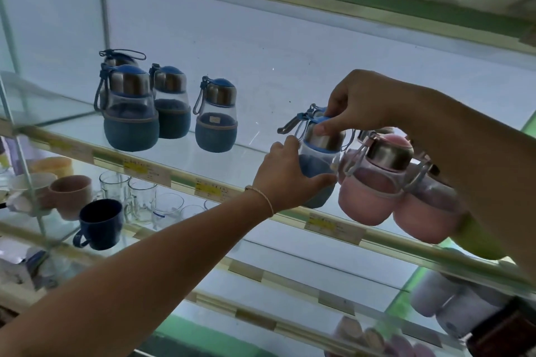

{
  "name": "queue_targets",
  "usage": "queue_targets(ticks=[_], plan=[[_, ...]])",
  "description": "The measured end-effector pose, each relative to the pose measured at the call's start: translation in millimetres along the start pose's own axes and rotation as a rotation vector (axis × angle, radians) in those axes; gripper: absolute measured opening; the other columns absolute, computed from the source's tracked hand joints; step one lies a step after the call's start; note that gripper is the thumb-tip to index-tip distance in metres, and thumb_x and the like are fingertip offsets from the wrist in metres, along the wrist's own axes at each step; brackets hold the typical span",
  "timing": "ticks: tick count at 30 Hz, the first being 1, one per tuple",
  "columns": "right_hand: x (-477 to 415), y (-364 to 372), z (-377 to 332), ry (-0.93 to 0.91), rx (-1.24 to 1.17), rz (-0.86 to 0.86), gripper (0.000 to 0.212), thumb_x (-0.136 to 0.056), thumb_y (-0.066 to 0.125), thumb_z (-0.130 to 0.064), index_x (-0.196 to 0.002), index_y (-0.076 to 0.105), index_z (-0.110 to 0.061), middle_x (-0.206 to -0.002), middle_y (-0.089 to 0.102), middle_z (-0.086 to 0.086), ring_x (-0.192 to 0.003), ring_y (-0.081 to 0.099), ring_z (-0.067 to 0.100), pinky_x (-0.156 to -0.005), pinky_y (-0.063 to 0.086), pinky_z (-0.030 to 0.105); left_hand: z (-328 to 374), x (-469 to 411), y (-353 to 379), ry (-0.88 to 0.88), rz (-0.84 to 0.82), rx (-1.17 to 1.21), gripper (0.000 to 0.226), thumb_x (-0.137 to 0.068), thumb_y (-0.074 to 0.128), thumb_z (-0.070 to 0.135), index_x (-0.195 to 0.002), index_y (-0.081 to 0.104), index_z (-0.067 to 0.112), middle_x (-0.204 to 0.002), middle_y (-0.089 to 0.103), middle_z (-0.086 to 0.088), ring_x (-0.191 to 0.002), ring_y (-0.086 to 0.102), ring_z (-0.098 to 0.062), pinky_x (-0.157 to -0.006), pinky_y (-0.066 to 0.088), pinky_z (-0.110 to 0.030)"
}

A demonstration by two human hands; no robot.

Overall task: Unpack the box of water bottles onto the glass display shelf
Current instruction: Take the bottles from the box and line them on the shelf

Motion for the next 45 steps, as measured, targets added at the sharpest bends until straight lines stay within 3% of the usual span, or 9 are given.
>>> queue_targets(ticks=[13,21,26,35,40,45], plan=[[6.9,1.5,5.2,-0.031,-0.018,0.053,0.042,-0.074,0.078,-0.053,-0.091,0.079,-0.015,-0.079,0.068,-0.006,-0.074,0.061,0.01,-0.06,0.045,0.026,-0.6,5.1,7.9,-0.004,0.025,0.034,0.086,-0.075,0.071,0.063,-0.139,0.037,0.018,-0.135,0.048,-0.006,-0.119,0.05,-0.019,-0.091,0.044,-0.025],[7.6,4.0,5.8,-0.059,0.006,0.065,0.043,-0.076,0.078,-0.052,-0.093,0.078,-0.012,-0.085,0.07,-0.002,-0.081,0.064,0.017,-0.074,0.053,0.037,-1.4,9.2,7.2,-0.054,0.049,0.095,0.086,-0.071,0.076,0.061,-0.136,0.041,0.017,-0.135,0.054,-0.003,-0.116,0.056,-0.018,-0.091,0.051,-0.027],[8.7,4.9,6.0,-0.07,0.008,0.088,0.043,-0.074,0.079,-0.052,-0.089,0.079,-0.012,-0.08,0.07,0.0,-0.076,0.063,0.017,-0.065,0.05,0.032,1.4,13.6,5.0,-0.047,0.076,0.111,0.08,-0.073,0.076,0.057,-0.134,0.045,0.015,-0.132,0.058,-0.002,-0.111,0.058,-0.017,-0.089,0.053,-0.028],[12.5,7.3,2.7,-0.05,0.036,0.105,0.043,-0.078,0.076,-0.051,-0.091,0.079,-0.01,-0.079,0.07,0.003,-0.077,0.063,0.019,-0.063,0.047,0.031,2.1,12.9,5.6,-0.044,0.041,0.107,0.083,-0.075,0.074,0.058,-0.139,0.041,0.016,-0.137,0.055,-0.004,-0.118,0.056,-0.021,-0.095,0.054,-0.036],[17.1,-1.4,5.1,0.029,-0.069,0.059,0.04,-0.088,0.065,-0.051,-0.093,0.078,-0.014,-0.081,0.07,-0.002,-0.071,0.058,0.012,-0.06,0.041,0.027,-1.6,12.3,-14.4,-0.021,-0.009,0.117,0.078,-0.084,0.064,0.057,-0.143,0.039,0.011,-0.139,0.051,-0.01,-0.121,0.053,-0.023,-0.097,0.051,-0.038],[12.7,-15.2,1.7,0.139,-0.24,0.277,0.039,-0.097,0.058,-0.045,-0.107,0.075,-0.011,-0.113,0.071,0.004,-0.1,0.063,0.021,-0.091,0.047,0.035,-25.8,-6.4,-54.9,-0.042,0.059,0.073,0.05,-0.101,0.043,0.043,-0.138,0.045,0.009,-0.135,0.057,-0.013,-0.116,0.057,-0.025,-0.098,0.046,-0.035]])
Point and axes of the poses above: each hand's wrist, its own x-axis away from the middle knuckle, its own y-axis out of the palm, z = x × y, the point moved 3 cm from there along -x, towards the middle knuckle
